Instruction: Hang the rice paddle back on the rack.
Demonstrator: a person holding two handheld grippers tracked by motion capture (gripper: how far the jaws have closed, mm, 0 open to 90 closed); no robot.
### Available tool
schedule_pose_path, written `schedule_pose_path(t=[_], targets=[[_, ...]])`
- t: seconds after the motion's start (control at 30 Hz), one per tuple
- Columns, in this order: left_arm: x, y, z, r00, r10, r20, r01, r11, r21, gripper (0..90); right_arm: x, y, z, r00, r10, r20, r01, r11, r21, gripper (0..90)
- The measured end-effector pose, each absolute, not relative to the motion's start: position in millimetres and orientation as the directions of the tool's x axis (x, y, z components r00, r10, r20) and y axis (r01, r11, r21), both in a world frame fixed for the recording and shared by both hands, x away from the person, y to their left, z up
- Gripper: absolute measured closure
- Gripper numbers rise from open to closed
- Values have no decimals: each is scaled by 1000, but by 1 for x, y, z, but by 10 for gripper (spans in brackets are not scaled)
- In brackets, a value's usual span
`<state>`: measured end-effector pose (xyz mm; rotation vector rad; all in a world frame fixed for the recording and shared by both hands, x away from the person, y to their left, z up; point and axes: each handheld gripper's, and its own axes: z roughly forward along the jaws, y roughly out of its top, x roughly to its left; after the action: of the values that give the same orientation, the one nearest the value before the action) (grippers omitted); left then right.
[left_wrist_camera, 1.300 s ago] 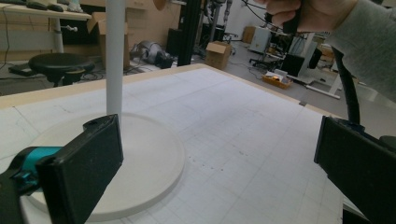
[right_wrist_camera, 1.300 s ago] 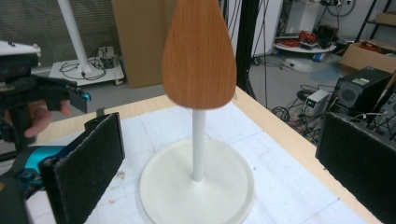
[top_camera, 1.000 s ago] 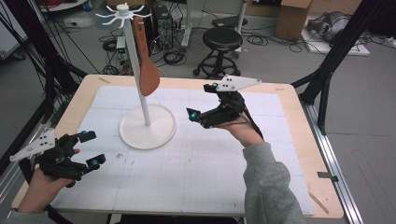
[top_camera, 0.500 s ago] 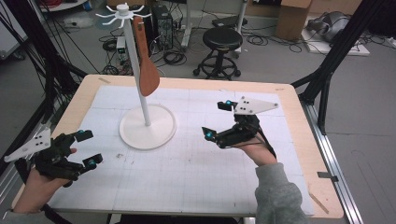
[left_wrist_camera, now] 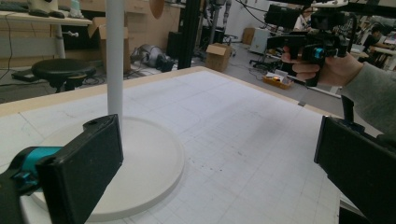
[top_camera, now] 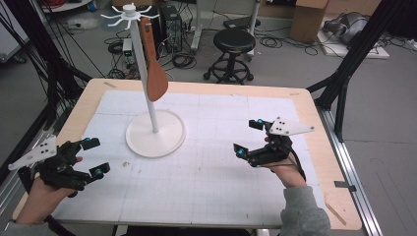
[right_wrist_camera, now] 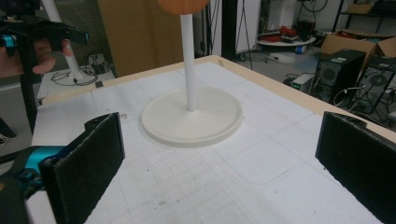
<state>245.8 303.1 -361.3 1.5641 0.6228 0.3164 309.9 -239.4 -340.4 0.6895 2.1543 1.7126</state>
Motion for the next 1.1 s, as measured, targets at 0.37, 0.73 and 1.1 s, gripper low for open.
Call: schedule_pose_path(t=[0.37,0.73,1.1], targets=[[246,303,-365,806,566,-171,207,1,978,17,302,-257,-360,-823,560,93,208,144,967,0],[247,305,-368,801,574,-170,212,-6,977,17,296,-281,-375,-791,603,103,239,150,959,0],[244,322,-371,777,607,-165,202,8,979,17,283,-310,-395,-747,646,156,290,105,951,0]])
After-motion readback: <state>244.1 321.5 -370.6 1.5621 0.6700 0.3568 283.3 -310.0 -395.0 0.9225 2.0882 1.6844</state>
